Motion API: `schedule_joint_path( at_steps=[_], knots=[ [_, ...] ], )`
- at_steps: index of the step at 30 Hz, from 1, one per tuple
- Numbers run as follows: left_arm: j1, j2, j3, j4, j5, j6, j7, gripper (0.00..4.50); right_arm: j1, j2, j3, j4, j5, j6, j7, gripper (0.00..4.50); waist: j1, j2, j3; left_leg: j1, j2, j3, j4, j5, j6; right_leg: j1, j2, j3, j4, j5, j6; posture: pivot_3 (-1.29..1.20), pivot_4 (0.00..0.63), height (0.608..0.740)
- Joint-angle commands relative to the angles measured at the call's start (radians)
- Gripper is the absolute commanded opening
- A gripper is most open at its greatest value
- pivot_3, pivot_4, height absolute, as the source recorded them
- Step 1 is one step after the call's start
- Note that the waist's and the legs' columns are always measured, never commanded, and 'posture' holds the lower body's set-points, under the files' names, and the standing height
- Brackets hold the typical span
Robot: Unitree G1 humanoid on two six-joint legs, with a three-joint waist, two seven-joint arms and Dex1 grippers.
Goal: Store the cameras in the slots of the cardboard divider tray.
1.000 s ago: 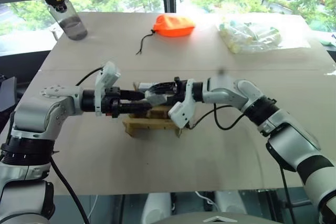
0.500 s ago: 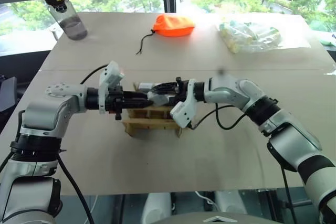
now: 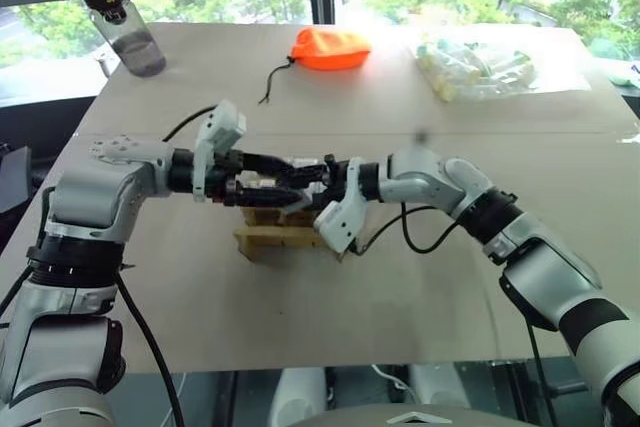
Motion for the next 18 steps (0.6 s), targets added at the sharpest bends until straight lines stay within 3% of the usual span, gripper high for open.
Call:
schedule_joint_path(
  at_steps=[1, 14, 15, 18],
  knots=[
    [0.020, 0.067, -0.018, -0.034, 0.007, -0.003, -0.075, 3.71, -0.012, -0.002, -0.023, -0.017, 0.012, 0.003, -0.006, 1.99, -0.003, 0.000, 0.000, 0.000, 0.000, 0.000, 0.000, 0.000, 0.000, 0.000, 0.000, 0.000, 0.000, 0.000, 0.000, 0.00, 0.150, 0.726],
    [-0.043, 0.019, -0.038, 0.015, 0.039, -0.019, -0.065, 3.71, 0.002, -0.003, -0.020, -0.036, 0.021, 0.001, 0.012, 1.99, 0.002, 0.000, 0.000, 0.000, 0.000, 0.000, 0.000, 0.000, 0.000, 0.000, 0.000, 0.000, 0.000, 0.000, 0.000, 0.00, 0.150, 0.726],
    [-0.043, 0.016, -0.043, 0.016, 0.041, -0.021, -0.067, 3.13, 0.002, -0.002, -0.021, -0.036, 0.022, 0.001, 0.013, 1.99, 0.002, 0.000, 0.000, 0.000, 0.000, 0.000, 0.000, 0.000, 0.000, 0.000, 0.000, 0.000, 0.000, 0.000, 0.000, 0.00, 0.150, 0.726],
    [-0.037, 0.010, -0.052, 0.021, 0.053, -0.036, -0.074, 2.22, 0.002, -0.001, -0.022, -0.035, 0.021, 0.001, 0.016, 1.99, 0.000, 0.000, 0.000, 0.000, 0.000, 0.000, 0.000, 0.000, 0.000, 0.000, 0.000, 0.000, 0.000, 0.000, 0.000, 0.00, 0.150, 0.726]
  ],
)
